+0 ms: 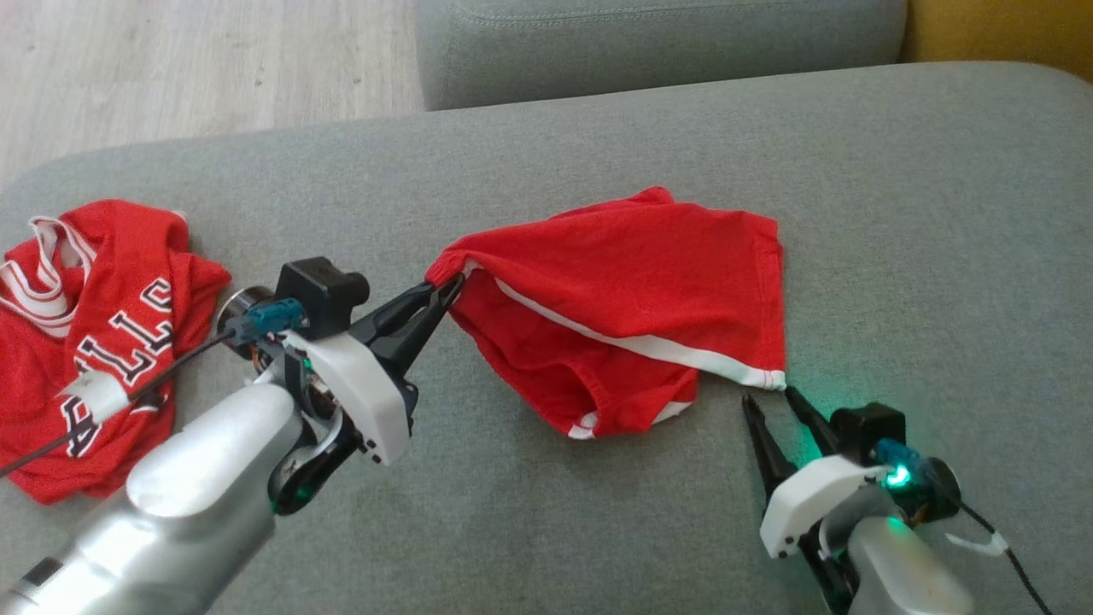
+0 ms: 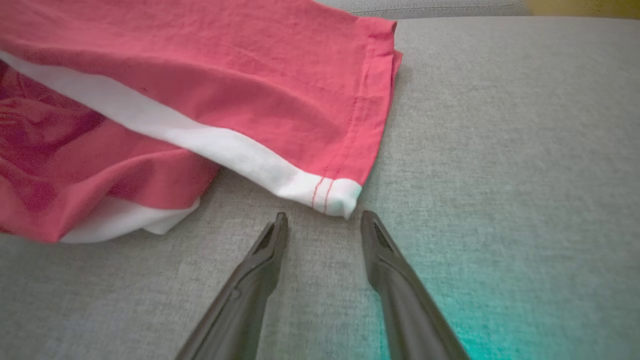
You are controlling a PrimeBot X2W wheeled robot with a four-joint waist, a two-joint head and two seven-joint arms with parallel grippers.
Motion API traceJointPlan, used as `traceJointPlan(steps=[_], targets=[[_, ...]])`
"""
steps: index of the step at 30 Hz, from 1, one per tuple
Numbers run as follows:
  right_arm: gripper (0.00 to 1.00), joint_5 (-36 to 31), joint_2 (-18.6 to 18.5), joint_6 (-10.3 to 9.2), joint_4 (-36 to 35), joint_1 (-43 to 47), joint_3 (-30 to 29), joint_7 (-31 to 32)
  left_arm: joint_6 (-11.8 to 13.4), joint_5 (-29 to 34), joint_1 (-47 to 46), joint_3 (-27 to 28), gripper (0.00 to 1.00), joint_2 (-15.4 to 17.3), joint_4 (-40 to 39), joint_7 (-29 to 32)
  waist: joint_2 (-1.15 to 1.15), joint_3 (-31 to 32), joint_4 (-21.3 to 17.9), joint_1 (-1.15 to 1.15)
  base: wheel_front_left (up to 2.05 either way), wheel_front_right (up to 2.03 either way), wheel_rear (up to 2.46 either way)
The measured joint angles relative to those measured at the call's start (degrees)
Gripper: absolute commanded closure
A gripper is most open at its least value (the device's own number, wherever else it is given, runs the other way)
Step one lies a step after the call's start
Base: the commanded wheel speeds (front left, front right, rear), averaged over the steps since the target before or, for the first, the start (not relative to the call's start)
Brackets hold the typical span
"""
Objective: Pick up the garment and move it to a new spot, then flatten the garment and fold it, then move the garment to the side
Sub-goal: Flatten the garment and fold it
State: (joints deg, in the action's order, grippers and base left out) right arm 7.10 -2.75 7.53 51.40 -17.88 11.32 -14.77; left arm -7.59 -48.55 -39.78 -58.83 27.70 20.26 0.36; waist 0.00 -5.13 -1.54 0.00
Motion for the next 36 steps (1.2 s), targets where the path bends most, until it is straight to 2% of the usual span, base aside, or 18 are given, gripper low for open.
traceJointPlan(steps=[3,6,10,11,12,19,25,31,36], targets=[[0.29,0.0,0.0,0.0,0.4,-1.0,-0.4,0.0,0.0,-0.1,-0.3,-0.3,1.0,0.1,0.0,0.0,0.0,-0.3,0.2,0.0,0.0,0.0,0.0],[0.37,0.0,0.0,0.0,0.7,-1.8,-0.6,0.0,0.0,-0.3,-0.9,-0.5,1.0,0.2,-0.1,0.0,0.0,-0.6,0.3,0.0,0.0,0.0,0.0],[0.71,0.1,0.0,0.0,1.3,-2.4,-0.8,0.0,0.0,-0.4,-1.5,-0.6,1.0,0.3,-0.1,0.0,0.0,-1.1,0.5,0.01,0.0,0.0,0.0],[0.97,0.1,0.0,0.0,1.3,-2.8,-0.8,0.0,0.0,-0.4,-1.6,-0.6,1.0,0.3,-0.1,0.0,0.0,-1.3,0.6,0.0,0.0,0.0,0.0],[1.0,0.1,0.0,0.0,1.3,-3.0,-0.8,0.0,0.0,-0.4,-1.6,-0.6,1.0,0.3,-0.1,0.0,0.0,-1.4,0.6,0.0,0.0,0.0,0.0],[1.0,-1.4,0.0,0.0,-1.6,-4.0,-2.5,0.0,0.0,-0.4,-1.7,-0.7,1.0,0.7,0.1,-1.8,0.0,-1.3,-0.1,0.01,0.0,0.0,0.0],[1.0,-3.6,0.0,0.0,-8.2,-4.0,-5.5,0.0,0.0,-0.2,-2.0,-0.9,1.0,0.9,0.0,-3.7,0.0,0.0,-1.3,0.01,0.0,0.0,0.0],[1.0,-3.7,-0.1,0.0,-15.9,-5.3,-8.8,0.0,0.0,3.1,-4.9,-2.2,1.0,2.0,-1.6,-7.3,0.0,1.0,-2.9,0.0,0.0,0.0,0.0],[1.0,-3.4,-2.8,0.0,-23.3,-9.7,-10.8,0.0,0.0,6.6,-10.4,-3.1,1.0,3.6,-4.5,-9.8,0.0,1.0,-5.4,0.0,0.0,0.0,0.0]])
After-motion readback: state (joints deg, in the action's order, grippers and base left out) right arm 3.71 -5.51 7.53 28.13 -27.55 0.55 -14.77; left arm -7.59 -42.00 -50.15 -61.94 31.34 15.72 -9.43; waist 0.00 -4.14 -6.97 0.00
